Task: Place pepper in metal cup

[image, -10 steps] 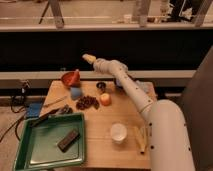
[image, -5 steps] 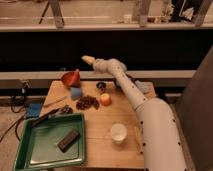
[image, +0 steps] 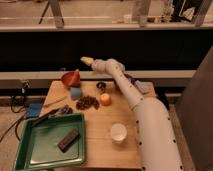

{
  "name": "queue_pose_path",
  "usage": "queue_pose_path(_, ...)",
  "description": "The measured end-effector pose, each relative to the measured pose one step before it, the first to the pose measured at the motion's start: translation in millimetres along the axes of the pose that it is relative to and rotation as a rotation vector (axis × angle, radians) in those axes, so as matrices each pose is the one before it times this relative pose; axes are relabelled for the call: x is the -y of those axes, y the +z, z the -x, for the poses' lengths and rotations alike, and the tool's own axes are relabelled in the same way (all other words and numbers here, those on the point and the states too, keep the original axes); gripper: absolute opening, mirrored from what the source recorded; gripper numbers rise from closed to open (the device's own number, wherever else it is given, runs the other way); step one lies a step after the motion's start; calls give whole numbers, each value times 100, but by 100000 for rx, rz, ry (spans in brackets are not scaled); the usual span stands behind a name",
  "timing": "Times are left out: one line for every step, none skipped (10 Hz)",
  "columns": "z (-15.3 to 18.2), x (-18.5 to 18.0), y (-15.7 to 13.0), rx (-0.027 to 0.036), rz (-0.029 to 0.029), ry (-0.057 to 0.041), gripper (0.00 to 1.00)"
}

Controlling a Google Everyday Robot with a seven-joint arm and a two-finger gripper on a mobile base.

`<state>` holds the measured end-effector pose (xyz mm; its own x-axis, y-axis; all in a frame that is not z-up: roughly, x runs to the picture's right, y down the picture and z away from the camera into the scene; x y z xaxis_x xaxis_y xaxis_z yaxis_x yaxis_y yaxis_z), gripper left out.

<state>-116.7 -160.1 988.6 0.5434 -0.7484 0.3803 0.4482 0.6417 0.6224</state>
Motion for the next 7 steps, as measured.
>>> queue_pose_path(75,-14,231,207,184,-343,80)
queue_pose_path(43,-51,236,318,151,-374,80)
queue_pose_path(21,-6,155,411,117,-400,80)
queue_pose_path(67,1,207,1071,184,-806,80)
queue_pose_path(112,30,212,1054,75,-559,80)
queue_pose_path(115,117,198,1136,-75,-580,80)
queue_pose_path(113,26,200,1136,-116,-664,80)
